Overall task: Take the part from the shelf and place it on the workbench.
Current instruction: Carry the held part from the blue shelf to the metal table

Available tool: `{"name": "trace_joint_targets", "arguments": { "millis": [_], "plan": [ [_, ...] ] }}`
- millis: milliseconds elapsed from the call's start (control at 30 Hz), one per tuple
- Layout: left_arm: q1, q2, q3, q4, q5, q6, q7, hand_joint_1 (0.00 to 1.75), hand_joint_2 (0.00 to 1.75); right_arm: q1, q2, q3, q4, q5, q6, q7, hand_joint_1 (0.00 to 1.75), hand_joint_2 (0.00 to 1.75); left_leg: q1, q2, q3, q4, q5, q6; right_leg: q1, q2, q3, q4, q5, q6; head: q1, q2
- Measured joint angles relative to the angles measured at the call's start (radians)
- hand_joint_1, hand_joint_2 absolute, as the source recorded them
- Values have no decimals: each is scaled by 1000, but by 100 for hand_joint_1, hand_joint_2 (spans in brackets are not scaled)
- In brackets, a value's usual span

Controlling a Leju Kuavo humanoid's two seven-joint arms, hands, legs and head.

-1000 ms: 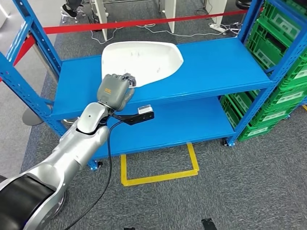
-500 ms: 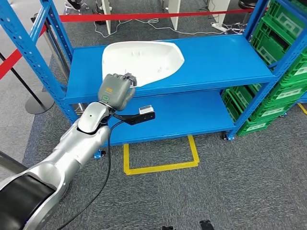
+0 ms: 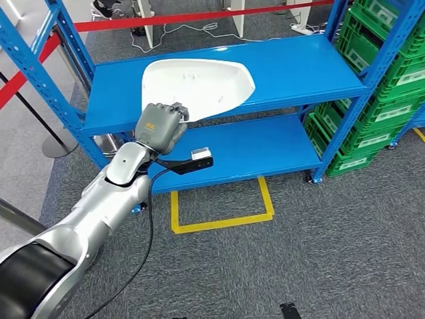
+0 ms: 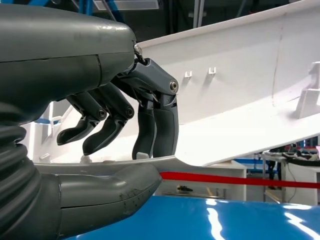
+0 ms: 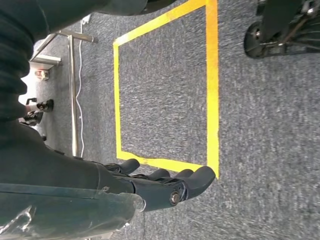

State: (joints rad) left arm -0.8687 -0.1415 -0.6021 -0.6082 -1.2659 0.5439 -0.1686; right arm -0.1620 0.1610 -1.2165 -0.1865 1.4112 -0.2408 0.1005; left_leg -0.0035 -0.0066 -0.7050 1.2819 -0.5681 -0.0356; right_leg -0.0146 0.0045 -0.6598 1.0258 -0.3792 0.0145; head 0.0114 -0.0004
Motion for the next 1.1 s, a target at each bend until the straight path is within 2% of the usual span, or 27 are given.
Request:
{"name": "trace_joint_targets", "arguments": {
  "millis": [33, 100, 133, 167, 200, 267, 300, 333, 367, 400, 433, 467, 500, 533, 567, 600, 667, 700, 733, 800, 833, 867, 933, 967, 1000, 1033, 1100],
  "plan": [
    [0, 0, -1, 0, 0, 0, 0, 175, 175, 0, 0, 0, 0, 0, 0, 0, 0, 175, -1, 0, 23, -19, 25, 5, 2, 0, -13, 0, 11, 0, 0, 0],
    [-3, 0, -4, -1, 0, 0, 0, 175, 175, -1, 0, 0, 0, 0, 0, -1, 0, 175, -6, 0, 111, -126, 68, 22, 5, 1, -35, 0, 32, 2, 0, 0],
    [-6, -1, -6, -3, 0, 0, 0, 175, 175, -2, 1, 0, 0, 0, 0, -2, 0, 175, -11, 0, 161, -198, 69, 30, 7, 1, -44, 0, 43, 5, 0, 0],
    [-10, -1, -7, -5, 0, 0, 0, 175, 175, -2, 1, 0, 0, 0, 0, -2, 0, 175, -15, 0, 196, -252, 65, 36, 7, 1, -50, -4, 56, 8, 1, 0],
    [-12, -2, -8, -7, 0, 0, 0, 175, 175, -2, 2, 0, 0, 1, 1, -3, 0, 175, -19, 0, 215, -289, 60, 40, 6, 0, -55, -11, 70, 14, 0, 0],
    [-11, -1, -10, -8, 0, -1, 0, 175, 175, 1, 2, 0, 0, 1, 1, -3, 0, 175, -20, 1, 205, -311, 78, 45, 4, 0, -61, -29, 95, 26, -2, 0],
    [-8, -1, -10, -8, 0, -1, 0, 175, 175, 3, 2, 0, 0, 0, 1, -3, 0, 175, -18, 3, 196, -314, 92, 51, 4, 0, -67, -28, 85, 32, -3, 0],
    [-6, 0, -11, -8, 0, -2, 0, 175, 175, 6, 2, -1, 0, 0, 1, -3, 0, 175, -15, 4, 185, -318, 105, 56, 4, 1, -76, -8, 52, 37, -1, 0],
    [-5, 0, -11, -8, 0, -3, 0, 175, 175, 7, 2, -1, 0, 0, 1, -4, 0, 175, -13, 5, 173, -319, 118, 61, 4, 1, -90, 36, 1, 41, 2, 0],
    [-5, 0, -12, -8, 0, -4, 0, 175, 175, 7, 2, -1, 0, 0, 2, -5, 0, 175, -12, 5, 159, -319, 130, 64, 4, 0, -106, 101, -55, 45, 4, 0],
    [-4, 0, -12, -8, 0, -5, 0, 175, 175, 7, 2, -2, 0, -1, 3, -7, 0, 175, -12, 5, 144, -319, 142, 66, 3, 0, -119, 175, -94, 48, 6, 0],
    [-3, 0, -12, -8, 1, -6, -1, 175, 175, 6, 2, -2, 0, -1, 5, -10, 0, 175, -12, 5, 130, -319, 154, 65, 3, 0, -128, 241, -106, 51, 7, 0],
    [-2, 0, -12, -8, 1, -7, -1, 175, 175, 5, 2, -2, 0, -2, 6, -11, 0, 175, -12, 6, 115, -318, 166, 63, 3, 0, -126, 283, -90, 53, 7, 0],
    [-1, 0, -13, -8, 1, -7, -2, 175, 175, 5, 2, -2, 0, -3, 7, -12, 0, 175, -11, 6, 100, -317, 178, 61, 3, 0, -111, 295, -58, 55, 7, 0],
    [0, 0, -14, -8, 0, -7, -2, 175, 175, 5, 2, -2, 0, -4, 9, -14, 0, 175, -10, 6, 85, -316, 188, 57, 2, 0, -79, 272, -28, 56, 7, 0],
    [0, 1, -14, -8, 0, -7, -3, 175, 175, 5, 2, -2, 0, -6, 11, -15, 0, 175, -10, 6, 73, -313, 198, 53, 1, -3, -30, 218, -22, 58, 8, 0],
    [-2, 2, -16, -9, -2, -6, -3, 175, 175, 1, 3, -2, 0, -12, 17, -20, 0, 175, -13, 10, 56, -304, 212, 45, 4, -14, 77, 72, -68, 50, 8, 0],
    [-3, 3, -16, -9, -2, -6, -3, 175, 175, -2, 4, -3, 0, -17, 20, -23, 0, 175, -15, 12, 52, -301, 218, 41, 6, -18, 109, 22, -94, 42, 8, 0],
    [-4, 5, -17, -9, -2, -6, -3, 175, 175, -4, 4, -4, 0, -22, 21, -26, 0, 175, -15, 16, 49, -298, 223, 37, 8, -16, 121, -2, -105, 31, 8, 0],
    [-4, 6, -19, -9, -2, -7, -3, 175, 175, -4, 5, -9, 0, -31, 21, -30, 0, 175, -13, 20, 43, -292, 221, 28, 6, -6, 112, -1, -96, 14, 7, 0],
    [-4, 7, -21, -9, -2, -7, -3, 175, 175, -2, 5, -12, 0, -34, 21, -31, 0, 175, -12, 20, 33, -271, 199, 22, 5, -2, 106, -1, -88, 7, 6, 0],
    [-5, 7, -23, -9, -1, -7, -3, 175, 175, -2, 5, -15, 0, -36, 21, -31, 0, 175, -10, 18, 16, -230, 164, 16, 3, 3, 98, -1, -80, 0, 4, 0],
    [-4, 8, -27, -9, -1, -7, -3, 175, 175, -1, 5, -20, 0, -39, 22, -32, 0, 175, -8, 15, -32, -99, 81, 7, 3, 17, 80, -1, -65, -5, 2, 0],
    [-3, 8, -29, -9, -1, -7, -3, 175, 175, 0, 5, -21, 0, -40, 22, -33, 0, 175, -7, 15, -50, -42, 57, 7, 4, 24, 71, -1, -59, -5, 2, 0],
    [-1, 8, -31, -9, 0, -8, -3, 175, 175, 1, 5, -23, 0, -41, 23, -33, 0, 175, -7, 14, -56, -12, 51, 8, 4, 32, 63, -1, -53, -4, 2, 0],
    [-1, 8, -34, -9, 0, -8, -3, 175, 175, 2, 5, -25, 0, -42, 23, -34, 0, 175, -7, 12, -44, -19, 62, 11, 4, 41, 56, -1, -48, -2, 2, 0],
    [-2, 9, -38, -10, 3, -8, -4, 175, 175, 3, 5, -28, 0, -43, 24, -35, 0, 175, -7, -14, 30, -126, 113, 22, 3, 61, 46, -1, -39, 4, 2, 0]
  ]
}}
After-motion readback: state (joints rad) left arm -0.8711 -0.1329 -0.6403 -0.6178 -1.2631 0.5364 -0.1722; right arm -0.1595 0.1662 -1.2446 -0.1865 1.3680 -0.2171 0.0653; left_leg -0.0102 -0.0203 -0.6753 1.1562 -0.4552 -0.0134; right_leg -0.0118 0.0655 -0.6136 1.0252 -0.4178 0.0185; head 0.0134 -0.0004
